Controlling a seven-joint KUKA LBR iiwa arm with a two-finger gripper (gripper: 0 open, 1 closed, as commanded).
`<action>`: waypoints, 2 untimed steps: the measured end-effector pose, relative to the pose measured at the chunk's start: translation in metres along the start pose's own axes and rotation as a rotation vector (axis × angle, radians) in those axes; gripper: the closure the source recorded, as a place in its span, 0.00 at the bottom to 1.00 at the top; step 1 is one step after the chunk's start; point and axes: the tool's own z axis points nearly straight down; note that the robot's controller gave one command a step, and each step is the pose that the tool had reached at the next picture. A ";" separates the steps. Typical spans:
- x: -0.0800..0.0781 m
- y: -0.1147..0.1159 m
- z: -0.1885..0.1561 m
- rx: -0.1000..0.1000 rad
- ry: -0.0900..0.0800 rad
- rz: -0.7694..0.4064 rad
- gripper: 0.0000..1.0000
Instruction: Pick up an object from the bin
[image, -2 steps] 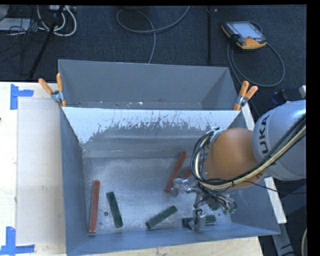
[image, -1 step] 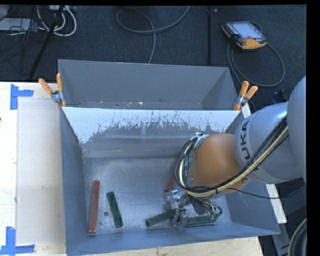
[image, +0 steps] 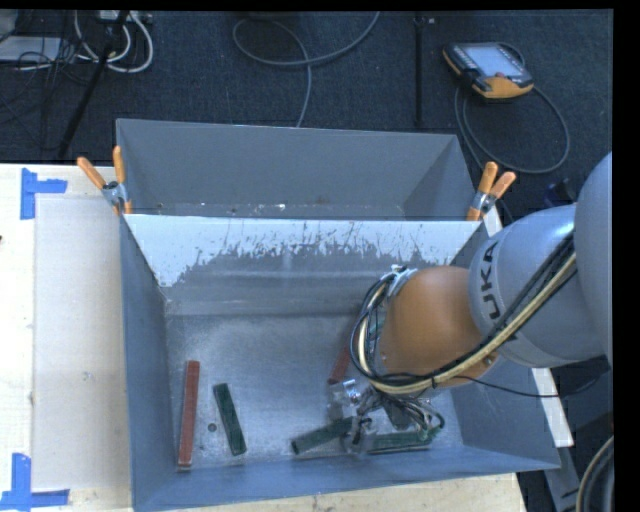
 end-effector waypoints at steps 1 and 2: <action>0.002 0.006 -0.128 0.001 -0.001 0.035 1.00; 0.002 0.006 -0.128 0.001 -0.001 0.035 1.00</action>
Offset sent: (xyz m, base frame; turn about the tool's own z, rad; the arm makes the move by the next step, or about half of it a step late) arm 0.0000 0.0000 0.0000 0.0000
